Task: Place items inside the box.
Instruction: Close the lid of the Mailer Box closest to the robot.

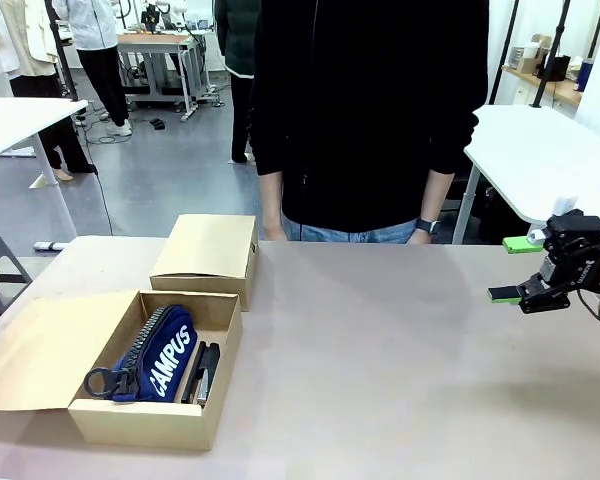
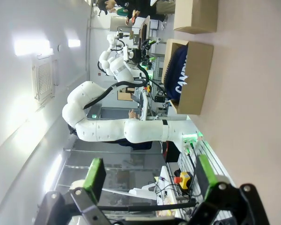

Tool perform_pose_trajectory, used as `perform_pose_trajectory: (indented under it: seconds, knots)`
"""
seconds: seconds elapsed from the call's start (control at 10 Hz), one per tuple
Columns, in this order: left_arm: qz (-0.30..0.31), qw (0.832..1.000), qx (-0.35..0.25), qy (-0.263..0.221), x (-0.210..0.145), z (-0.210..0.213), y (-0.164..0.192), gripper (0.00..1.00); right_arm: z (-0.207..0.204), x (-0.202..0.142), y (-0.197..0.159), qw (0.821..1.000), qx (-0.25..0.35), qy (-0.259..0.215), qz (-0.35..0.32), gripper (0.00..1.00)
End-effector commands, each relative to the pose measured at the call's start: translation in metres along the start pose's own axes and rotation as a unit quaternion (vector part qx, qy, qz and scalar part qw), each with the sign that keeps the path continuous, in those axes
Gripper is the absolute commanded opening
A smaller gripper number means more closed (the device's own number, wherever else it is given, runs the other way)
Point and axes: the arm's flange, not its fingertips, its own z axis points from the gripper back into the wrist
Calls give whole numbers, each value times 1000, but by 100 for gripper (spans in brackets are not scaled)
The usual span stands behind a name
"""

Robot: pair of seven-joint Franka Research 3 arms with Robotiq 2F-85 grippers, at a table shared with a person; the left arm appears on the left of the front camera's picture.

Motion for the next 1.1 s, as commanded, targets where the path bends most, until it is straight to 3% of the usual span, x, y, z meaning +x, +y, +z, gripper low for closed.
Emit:
perform_pose_trajectory:
  seconds: [0.0,0.4,0.7,1.0]
  knots:
    - [-8,1000,-26,-12,-20,2,4,100,0,1,5,1000,-4,-9,-10,100]
    - [28,998,-50,15,-57,-24,-4,100,0,1,5,1000,-4,-9,-10,100]
    - [22,997,-67,12,-56,-45,-7,100,0,1,5,1000,-4,-9,-10,100]
    - [22,999,-40,19,-57,-32,3,100,0,1,5,1000,-4,-9,-10,100]
